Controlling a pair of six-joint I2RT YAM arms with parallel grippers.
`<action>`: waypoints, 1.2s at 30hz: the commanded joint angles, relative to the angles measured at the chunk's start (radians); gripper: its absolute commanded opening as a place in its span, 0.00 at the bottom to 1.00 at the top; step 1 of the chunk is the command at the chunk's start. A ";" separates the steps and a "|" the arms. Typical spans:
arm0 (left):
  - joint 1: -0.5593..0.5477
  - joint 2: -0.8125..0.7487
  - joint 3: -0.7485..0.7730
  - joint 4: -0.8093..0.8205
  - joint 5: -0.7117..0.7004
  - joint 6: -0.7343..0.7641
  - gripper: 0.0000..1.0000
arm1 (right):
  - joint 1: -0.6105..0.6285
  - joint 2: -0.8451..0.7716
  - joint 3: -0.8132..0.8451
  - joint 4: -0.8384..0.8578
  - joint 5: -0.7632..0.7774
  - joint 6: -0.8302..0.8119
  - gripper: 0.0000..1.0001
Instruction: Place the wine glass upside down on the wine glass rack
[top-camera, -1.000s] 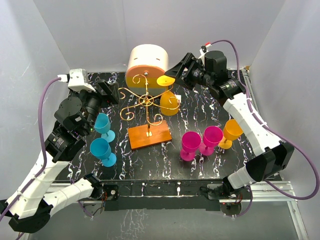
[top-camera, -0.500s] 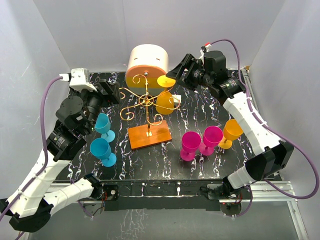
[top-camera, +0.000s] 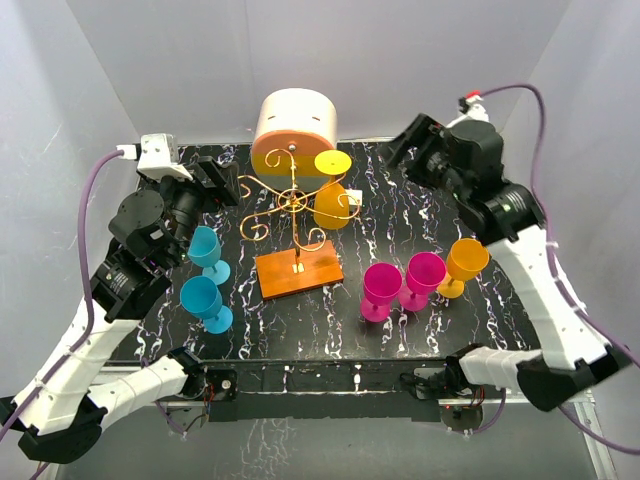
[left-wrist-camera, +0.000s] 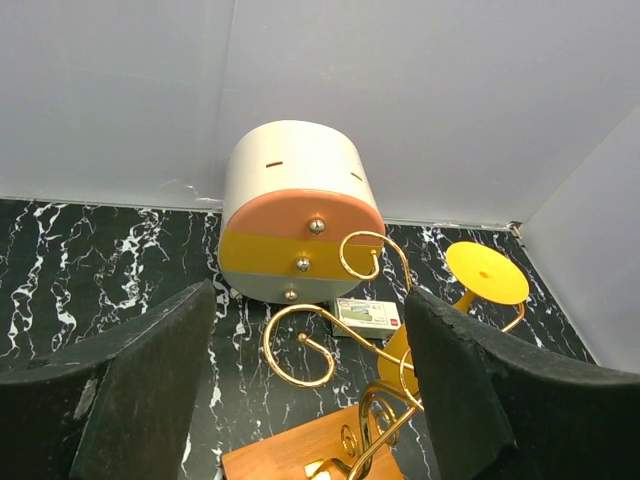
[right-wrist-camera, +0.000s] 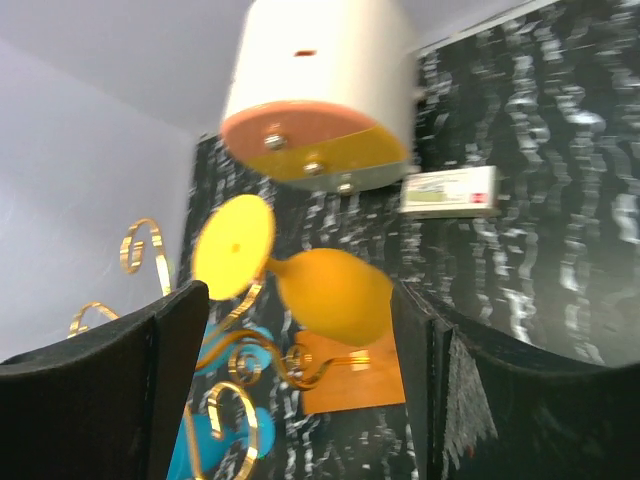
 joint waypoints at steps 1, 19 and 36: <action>0.003 -0.007 0.043 -0.004 0.022 0.015 0.75 | 0.000 -0.108 -0.089 -0.157 0.323 -0.066 0.70; 0.003 -0.067 0.101 -0.124 0.169 -0.159 0.76 | -0.001 -0.228 -0.442 -0.418 0.652 0.079 0.52; 0.003 -0.125 0.122 -0.219 0.276 -0.251 0.77 | -0.050 -0.126 -0.596 -0.280 0.659 0.035 0.24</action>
